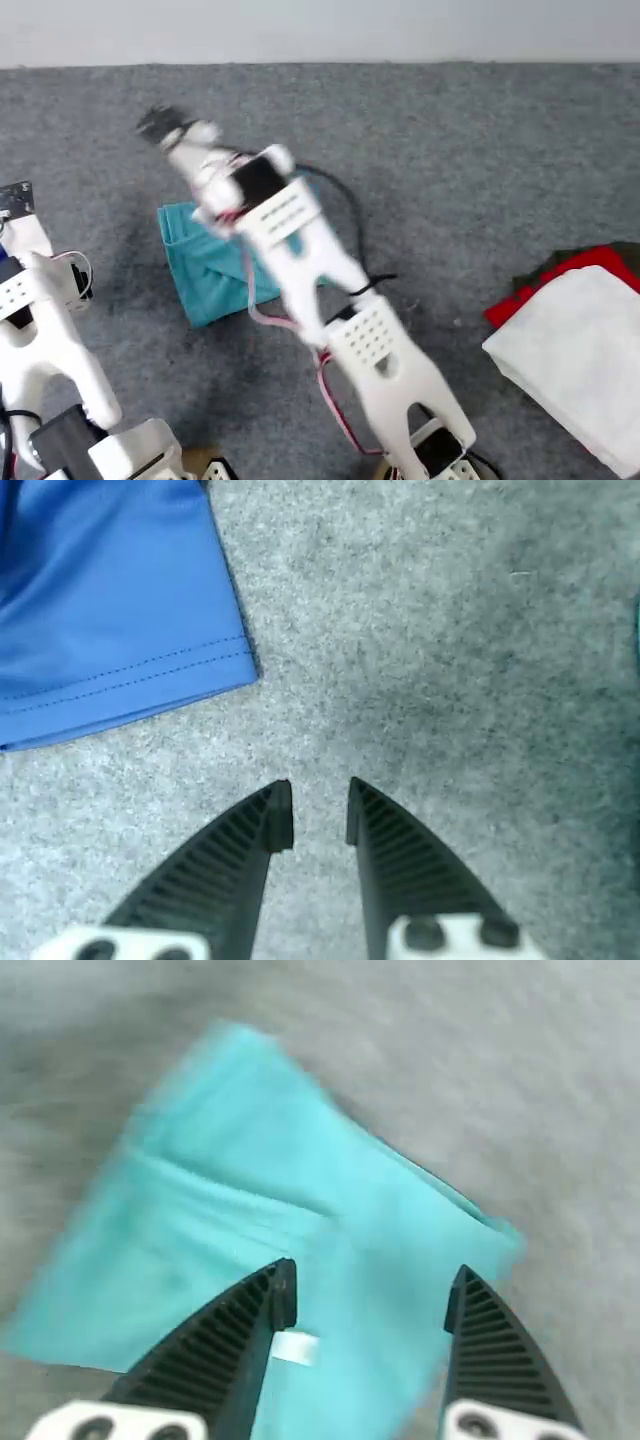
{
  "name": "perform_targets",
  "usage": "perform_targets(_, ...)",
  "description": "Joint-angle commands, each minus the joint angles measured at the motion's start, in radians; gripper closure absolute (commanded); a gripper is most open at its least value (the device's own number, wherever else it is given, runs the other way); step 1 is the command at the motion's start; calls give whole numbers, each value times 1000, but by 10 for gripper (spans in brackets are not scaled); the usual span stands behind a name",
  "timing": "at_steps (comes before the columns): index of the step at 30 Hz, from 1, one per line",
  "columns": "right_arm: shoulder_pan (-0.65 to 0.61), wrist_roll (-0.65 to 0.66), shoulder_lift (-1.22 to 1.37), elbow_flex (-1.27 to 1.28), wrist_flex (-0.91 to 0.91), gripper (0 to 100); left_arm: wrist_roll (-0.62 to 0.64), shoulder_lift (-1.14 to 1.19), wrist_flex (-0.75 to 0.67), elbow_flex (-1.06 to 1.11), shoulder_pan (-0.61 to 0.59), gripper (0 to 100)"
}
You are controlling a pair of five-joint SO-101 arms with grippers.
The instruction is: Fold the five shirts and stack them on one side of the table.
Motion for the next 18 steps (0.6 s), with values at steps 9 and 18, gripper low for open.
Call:
perform_targets(9, 56, -8, 104, 21, 28, 753, -11, -41, 2, -39, -6, 902)
perform_targets(18, -67, -8, 165, 21, 8, 753, -12, -38, -2, -36, -5, 902)
